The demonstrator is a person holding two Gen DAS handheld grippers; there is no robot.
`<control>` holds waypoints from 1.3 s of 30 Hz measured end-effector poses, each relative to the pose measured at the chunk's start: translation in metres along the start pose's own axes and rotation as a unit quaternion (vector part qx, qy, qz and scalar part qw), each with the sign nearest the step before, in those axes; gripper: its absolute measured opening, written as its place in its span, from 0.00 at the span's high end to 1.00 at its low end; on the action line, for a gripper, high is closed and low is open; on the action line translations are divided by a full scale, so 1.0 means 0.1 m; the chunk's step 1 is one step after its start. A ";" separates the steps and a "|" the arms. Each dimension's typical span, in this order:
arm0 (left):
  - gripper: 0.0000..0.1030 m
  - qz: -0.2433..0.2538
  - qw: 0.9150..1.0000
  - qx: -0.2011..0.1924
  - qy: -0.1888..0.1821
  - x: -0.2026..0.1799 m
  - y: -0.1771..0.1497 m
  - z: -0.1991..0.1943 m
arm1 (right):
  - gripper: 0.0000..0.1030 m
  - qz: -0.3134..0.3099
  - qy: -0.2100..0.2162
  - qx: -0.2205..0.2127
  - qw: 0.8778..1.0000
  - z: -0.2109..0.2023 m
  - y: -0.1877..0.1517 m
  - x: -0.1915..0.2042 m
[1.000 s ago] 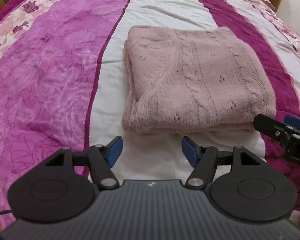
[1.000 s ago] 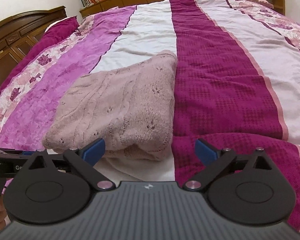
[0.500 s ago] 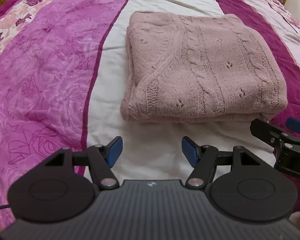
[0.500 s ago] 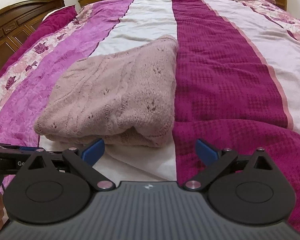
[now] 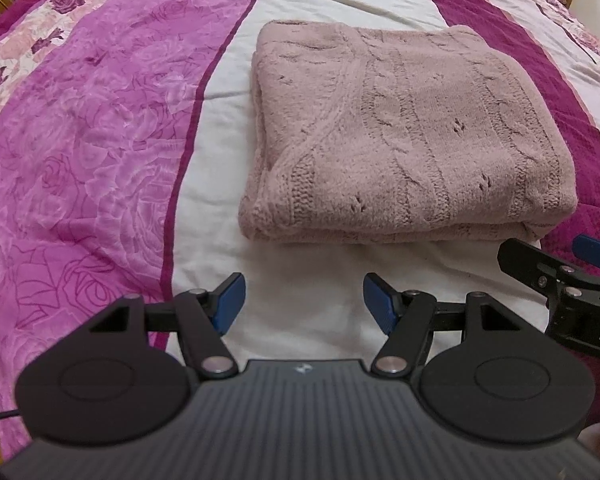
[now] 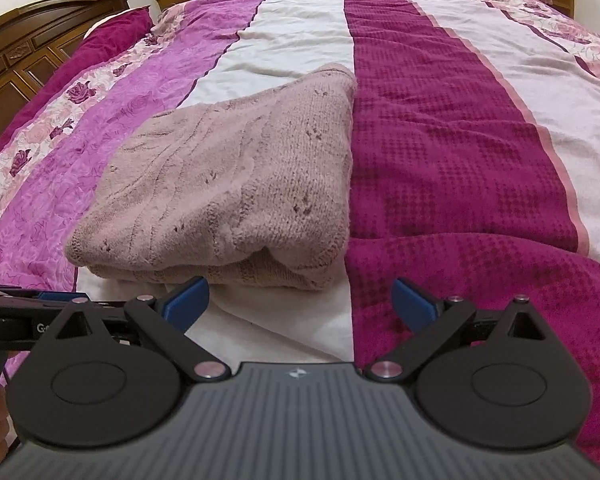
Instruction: Fold small clothes
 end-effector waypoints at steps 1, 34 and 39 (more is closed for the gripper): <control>0.35 0.000 1.000 0.000 0.000 0.00 0.00 0.00 | 0.02 0.000 0.000 0.000 1.000 0.00 0.00 0.00; 0.35 0.004 1.000 0.005 0.003 -0.03 -0.03 0.01 | 0.02 0.008 -0.002 0.001 1.000 0.01 -0.05 -0.03; 0.35 0.003 1.000 0.005 0.003 -0.04 -0.05 0.01 | 0.02 0.011 -0.003 0.001 1.000 0.00 -0.06 -0.03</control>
Point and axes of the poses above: each gripper's, at about its wrist camera, not at the fingertips, and z roughly the way its jaws point, x to its left, y to its top, the point moved 5 cm from there along z, roughly the way its jaws point, and after that the axes turned 8 degrees about -x, right-handed, at the moved point
